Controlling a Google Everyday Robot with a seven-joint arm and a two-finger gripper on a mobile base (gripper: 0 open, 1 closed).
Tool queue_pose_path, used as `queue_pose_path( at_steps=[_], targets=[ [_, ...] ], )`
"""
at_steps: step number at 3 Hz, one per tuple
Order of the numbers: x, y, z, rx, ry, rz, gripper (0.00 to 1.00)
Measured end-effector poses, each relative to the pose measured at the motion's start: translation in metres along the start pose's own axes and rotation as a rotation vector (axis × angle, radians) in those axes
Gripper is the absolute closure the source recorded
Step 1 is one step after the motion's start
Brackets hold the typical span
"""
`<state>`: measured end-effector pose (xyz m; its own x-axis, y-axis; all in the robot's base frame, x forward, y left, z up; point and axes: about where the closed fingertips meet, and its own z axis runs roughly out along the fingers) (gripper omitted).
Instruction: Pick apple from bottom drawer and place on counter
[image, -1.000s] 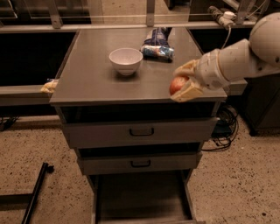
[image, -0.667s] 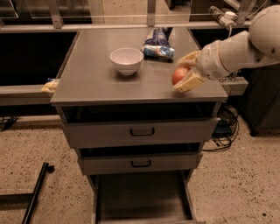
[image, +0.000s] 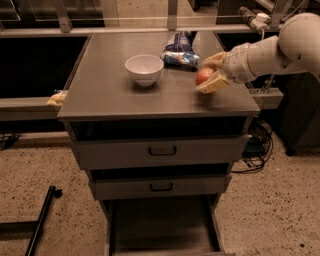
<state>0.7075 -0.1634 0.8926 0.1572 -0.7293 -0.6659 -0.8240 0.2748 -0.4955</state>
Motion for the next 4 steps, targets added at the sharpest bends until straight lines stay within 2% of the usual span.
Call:
queue_pose_path(
  at_steps=[1, 2, 4],
  targets=[
    [0.0018, -0.0017, 0.0012, 0.002, -0.003, 0.003, 1.0],
    [0.0018, -0.0017, 0.0013, 0.002, -0.003, 0.003, 0.81],
    [0.0018, -0.0017, 0.0013, 0.002, -0.003, 0.003, 0.35]
  ],
)
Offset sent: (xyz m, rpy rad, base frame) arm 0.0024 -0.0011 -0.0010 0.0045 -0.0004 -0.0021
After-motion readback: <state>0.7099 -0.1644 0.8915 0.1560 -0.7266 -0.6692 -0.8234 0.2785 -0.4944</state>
